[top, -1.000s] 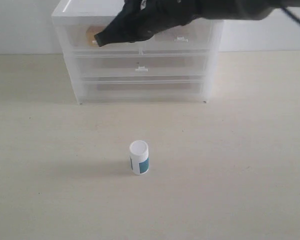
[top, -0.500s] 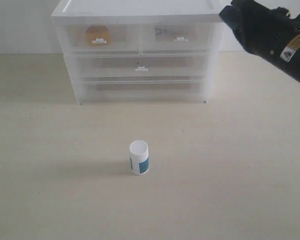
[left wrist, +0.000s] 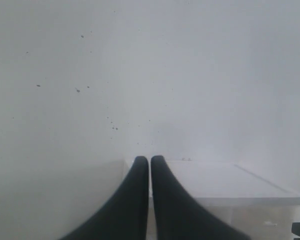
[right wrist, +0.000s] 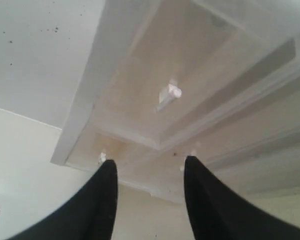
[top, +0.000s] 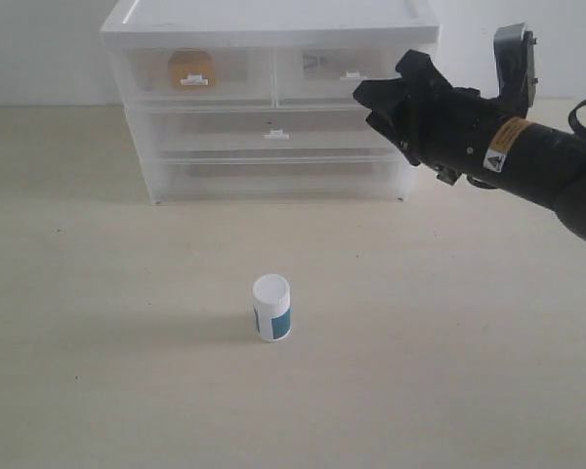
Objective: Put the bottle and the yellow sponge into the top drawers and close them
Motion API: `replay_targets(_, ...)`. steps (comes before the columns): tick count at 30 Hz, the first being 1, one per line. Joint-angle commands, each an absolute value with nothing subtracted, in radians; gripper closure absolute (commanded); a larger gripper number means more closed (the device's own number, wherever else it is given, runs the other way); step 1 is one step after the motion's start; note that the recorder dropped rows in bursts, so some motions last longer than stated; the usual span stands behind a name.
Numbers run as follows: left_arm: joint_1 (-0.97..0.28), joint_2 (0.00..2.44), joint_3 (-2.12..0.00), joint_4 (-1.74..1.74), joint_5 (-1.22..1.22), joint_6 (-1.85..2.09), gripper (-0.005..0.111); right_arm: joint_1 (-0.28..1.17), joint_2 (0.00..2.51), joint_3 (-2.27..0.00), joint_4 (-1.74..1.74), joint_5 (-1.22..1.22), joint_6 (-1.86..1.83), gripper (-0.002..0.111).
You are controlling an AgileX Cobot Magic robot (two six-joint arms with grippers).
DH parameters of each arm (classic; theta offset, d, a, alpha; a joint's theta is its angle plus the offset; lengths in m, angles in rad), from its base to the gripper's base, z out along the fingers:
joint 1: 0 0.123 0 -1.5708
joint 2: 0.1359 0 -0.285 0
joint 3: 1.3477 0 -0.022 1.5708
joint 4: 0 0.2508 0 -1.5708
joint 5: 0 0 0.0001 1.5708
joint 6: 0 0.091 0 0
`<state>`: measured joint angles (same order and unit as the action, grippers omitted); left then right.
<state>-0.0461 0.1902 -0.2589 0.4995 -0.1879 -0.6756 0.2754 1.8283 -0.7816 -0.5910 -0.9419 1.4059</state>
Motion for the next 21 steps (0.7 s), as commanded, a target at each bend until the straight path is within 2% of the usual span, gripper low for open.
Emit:
replay_targets(1,-0.044,0.187,-0.255,0.496,-0.183,-0.68,0.103,0.278,1.827,-0.853,-0.553,-0.847,1.409,0.067)
replay_targets(5,-0.044,0.187,-0.255,0.496,-0.183,-0.68,0.103,0.278,1.827,-0.904,-0.553,-0.77,1.456,0.067)
replay_targets(11,-0.044,0.187,-0.255,0.496,-0.183,-0.68,0.103,0.278,1.871,-0.912,-0.547,-0.796,1.515,0.067)
replay_targets(18,-0.044,0.187,-0.255,0.496,-0.183,-0.68,0.103,0.278,2.008,-0.946,-0.547,-1.034,1.594,0.067)
replay_targets(21,-0.044,0.187,-0.255,0.496,-0.183,-0.68,0.103,0.278,2.032,-0.986,-0.555,-1.048,1.596,0.067)
